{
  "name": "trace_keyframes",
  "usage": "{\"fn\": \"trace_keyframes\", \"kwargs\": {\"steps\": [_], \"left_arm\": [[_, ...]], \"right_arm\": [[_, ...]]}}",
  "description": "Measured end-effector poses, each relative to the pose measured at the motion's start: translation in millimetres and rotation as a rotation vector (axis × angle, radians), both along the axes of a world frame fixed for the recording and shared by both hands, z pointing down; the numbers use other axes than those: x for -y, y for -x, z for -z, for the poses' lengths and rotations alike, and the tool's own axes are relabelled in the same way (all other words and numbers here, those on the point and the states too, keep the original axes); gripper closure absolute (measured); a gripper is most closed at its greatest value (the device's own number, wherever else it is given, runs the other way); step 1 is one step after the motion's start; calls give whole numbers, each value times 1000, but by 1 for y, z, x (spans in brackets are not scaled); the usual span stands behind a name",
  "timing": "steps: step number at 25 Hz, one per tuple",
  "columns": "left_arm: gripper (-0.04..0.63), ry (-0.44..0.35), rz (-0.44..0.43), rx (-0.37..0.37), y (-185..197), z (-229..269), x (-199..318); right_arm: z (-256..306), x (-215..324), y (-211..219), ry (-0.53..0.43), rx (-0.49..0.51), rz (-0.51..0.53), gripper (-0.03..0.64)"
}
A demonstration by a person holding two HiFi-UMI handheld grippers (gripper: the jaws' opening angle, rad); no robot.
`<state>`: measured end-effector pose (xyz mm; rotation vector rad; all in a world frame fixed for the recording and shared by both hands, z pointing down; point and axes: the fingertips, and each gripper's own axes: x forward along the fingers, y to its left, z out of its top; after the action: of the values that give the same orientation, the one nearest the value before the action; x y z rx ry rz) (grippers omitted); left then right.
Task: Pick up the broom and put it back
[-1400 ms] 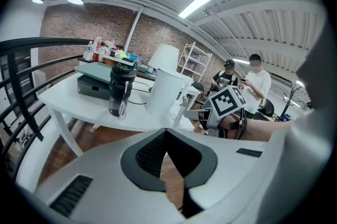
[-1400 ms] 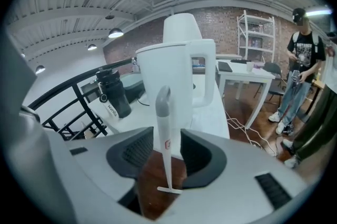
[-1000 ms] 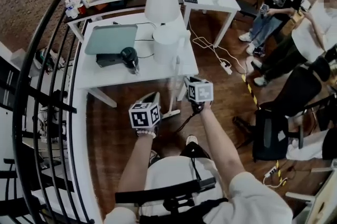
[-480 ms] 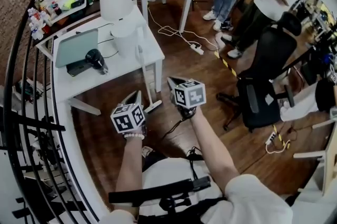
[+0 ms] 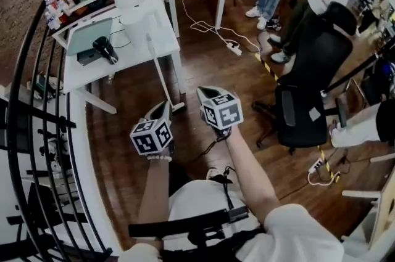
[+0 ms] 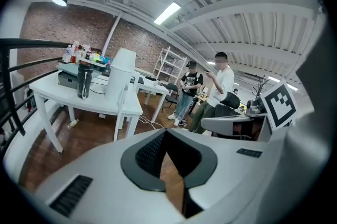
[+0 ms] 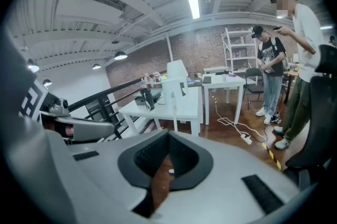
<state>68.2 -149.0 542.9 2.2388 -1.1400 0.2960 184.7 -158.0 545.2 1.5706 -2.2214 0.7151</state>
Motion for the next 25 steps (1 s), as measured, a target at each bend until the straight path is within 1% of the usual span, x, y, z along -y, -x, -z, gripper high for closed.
{"fn": "trace_keyframes", "kwargs": {"steps": [2, 4, 6, 9, 11, 14, 18, 23, 25], "left_arm": [[601, 4, 28, 13, -5, -2, -27], [601, 7, 50, 28, 0, -5, -48], [602, 8, 71, 38, 13, -7, -62], [601, 8, 99, 41, 36, -5, -74], [601, 4, 103, 46, 49, -3, -79], [601, -3, 95, 49, 64, 0, -81], [601, -11, 70, 44, 85, 6, -84], [601, -3, 22, 30, 104, 1, -91], [602, 2, 2, 25, 107, 0, -95]], "right_arm": [[-7, -22, -3, 12, -1, 32, 609], [-14, -39, 0, 11, -46, 45, 609], [-18, -50, 9, 3, -98, 46, 609], [-23, -62, 29, 12, -134, 53, 609], [-24, -67, 39, 19, -159, 54, 609], [-29, -72, 45, 45, -192, 28, 609], [-33, -80, 55, 69, -291, -13, 609], [-38, -98, 70, 87, -317, -63, 609], [-38, -106, 71, 94, -310, -88, 609]]}}
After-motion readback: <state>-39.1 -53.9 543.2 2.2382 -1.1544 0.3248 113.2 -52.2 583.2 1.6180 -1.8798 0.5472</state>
